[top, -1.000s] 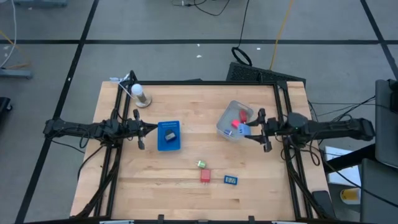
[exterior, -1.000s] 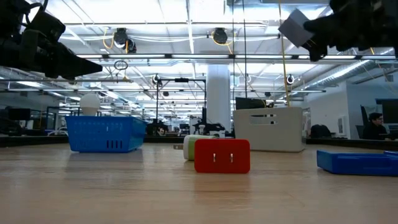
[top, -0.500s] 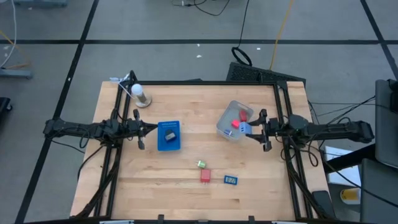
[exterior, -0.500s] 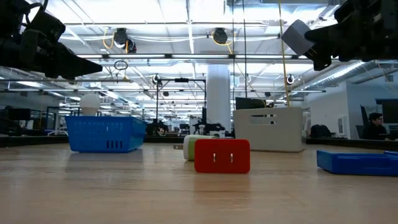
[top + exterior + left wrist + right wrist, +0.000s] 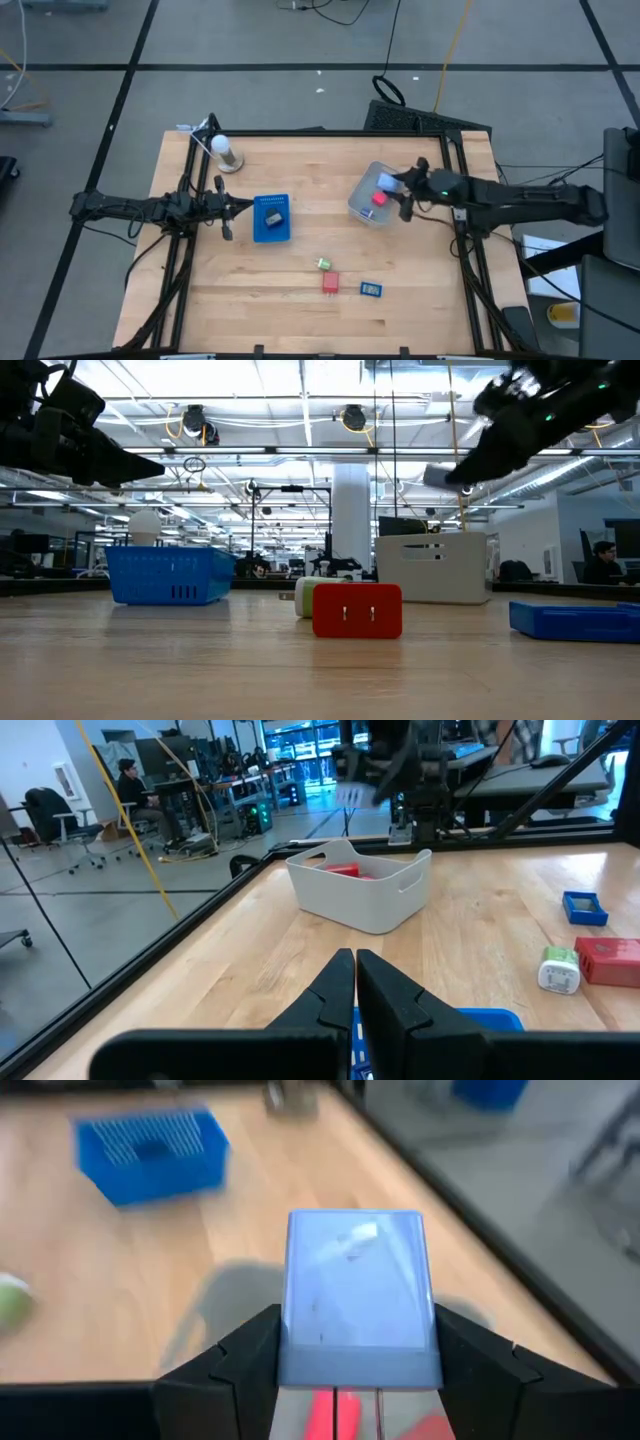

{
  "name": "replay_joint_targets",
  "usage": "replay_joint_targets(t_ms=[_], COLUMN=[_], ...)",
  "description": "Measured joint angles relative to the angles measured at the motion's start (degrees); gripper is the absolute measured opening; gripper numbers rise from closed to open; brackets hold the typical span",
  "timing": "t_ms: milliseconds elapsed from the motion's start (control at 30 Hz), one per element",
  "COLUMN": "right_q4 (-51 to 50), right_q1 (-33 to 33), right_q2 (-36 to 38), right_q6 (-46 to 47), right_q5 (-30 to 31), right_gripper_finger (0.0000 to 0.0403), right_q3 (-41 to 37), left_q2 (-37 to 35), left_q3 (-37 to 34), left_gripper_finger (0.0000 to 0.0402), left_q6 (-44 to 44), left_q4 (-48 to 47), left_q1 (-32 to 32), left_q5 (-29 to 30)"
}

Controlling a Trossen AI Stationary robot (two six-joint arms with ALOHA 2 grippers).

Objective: Pick & Place Office items
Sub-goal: Put the light blue charger adapter into the gray bin, then put the blue digital clock into the blue bin

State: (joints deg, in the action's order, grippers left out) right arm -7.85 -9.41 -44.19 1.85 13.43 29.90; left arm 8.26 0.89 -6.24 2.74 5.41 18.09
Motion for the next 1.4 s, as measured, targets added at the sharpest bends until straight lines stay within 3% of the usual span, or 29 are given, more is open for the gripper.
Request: replay_joint_targets(t_ms=[367,800,900,1133,1267,1400], right_q4=[0.62,2.16,2.52,3.04,3.28,3.31], right_q1=[-7.01,-9.42,-9.42,-9.42,-9.31,-8.74], right_q2=[-18.64,-25.20,-25.33,-23.80,-19.89,-12.79], right_q6=[-0.24,-2.16,-3.10,-2.63,-3.04,-3.93], right_q5=[-1.72,-3.36,-3.25,-3.06,-3.04,-3.99], right_gripper_finger=[0.0203,0.0203,0.0224,0.0341,0.0354,0.0337], right_q3=[1.28,1.32,1.32,1.21,1.21,1.21], left_q2=[-0.01,0.01,0.00,0.01,0.00,-0.01], left_q3=[0.00,0.00,0.00,0.00,0.00,0.00], left_gripper_finger=[0.0019,0.0019,0.0019,0.0019,0.0019,0.0019], left_q6=[0.37,0.29,0.39,0.20,0.20,0.33], left_q4=[-0.02,-0.02,-0.02,-0.02,-0.02,-0.02], left_q1=[0.00,0.00,0.01,0.02,0.01,0.00], left_q5=[0.00,0.00,0.00,0.00,0.00,-0.02])
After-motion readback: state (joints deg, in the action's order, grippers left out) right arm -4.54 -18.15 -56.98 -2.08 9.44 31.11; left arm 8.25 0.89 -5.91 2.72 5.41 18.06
